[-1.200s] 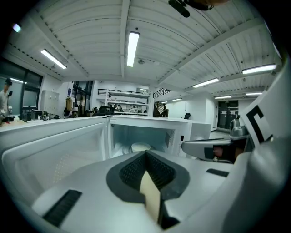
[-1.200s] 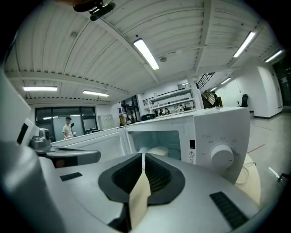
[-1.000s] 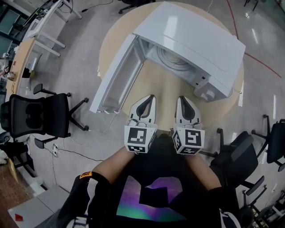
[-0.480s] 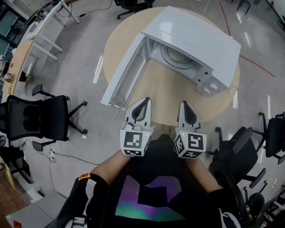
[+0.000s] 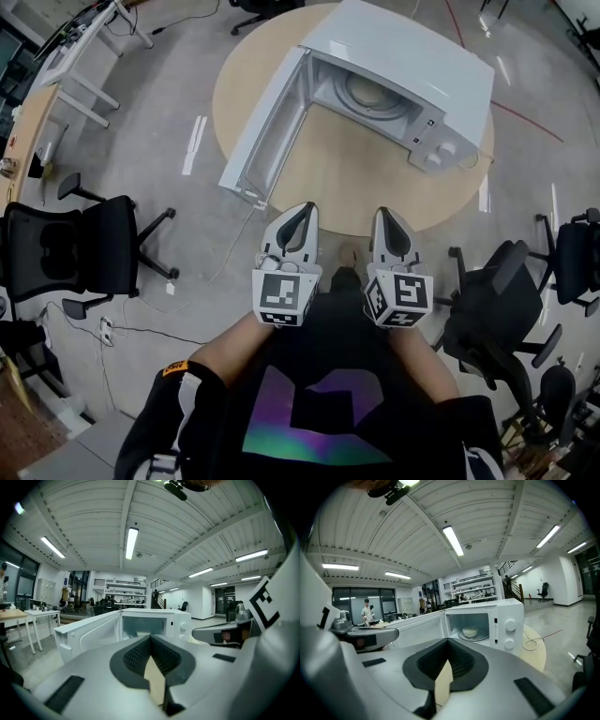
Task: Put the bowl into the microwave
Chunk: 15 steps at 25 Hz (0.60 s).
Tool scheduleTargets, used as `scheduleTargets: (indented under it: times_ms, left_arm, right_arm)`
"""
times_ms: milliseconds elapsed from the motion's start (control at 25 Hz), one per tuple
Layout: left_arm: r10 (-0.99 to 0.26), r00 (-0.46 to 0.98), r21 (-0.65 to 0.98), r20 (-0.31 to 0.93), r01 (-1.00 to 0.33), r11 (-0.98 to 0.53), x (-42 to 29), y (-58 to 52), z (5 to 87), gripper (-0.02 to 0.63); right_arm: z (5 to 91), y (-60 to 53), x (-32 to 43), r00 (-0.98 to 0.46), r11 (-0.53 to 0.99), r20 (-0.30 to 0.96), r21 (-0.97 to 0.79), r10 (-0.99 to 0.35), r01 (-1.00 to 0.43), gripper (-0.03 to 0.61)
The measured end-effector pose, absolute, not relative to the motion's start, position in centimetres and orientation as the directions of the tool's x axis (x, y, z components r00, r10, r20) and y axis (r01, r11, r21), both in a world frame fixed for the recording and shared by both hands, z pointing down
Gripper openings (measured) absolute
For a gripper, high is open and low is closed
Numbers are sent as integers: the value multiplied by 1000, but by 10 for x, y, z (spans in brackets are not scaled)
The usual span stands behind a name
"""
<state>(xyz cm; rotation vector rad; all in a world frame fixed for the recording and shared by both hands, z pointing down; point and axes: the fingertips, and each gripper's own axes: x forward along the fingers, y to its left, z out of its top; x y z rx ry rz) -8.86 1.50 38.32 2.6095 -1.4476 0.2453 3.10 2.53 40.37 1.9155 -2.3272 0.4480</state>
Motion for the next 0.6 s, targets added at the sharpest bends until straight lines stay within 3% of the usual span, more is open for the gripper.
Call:
scheduleTargets:
  times_ms: [600]
  left_arm:
    - [-823,529,74,206,-847,-526,-94,40,392,43]
  right_arm:
    - [404,58,20,-205,180,260,-119,-943,-977,14]
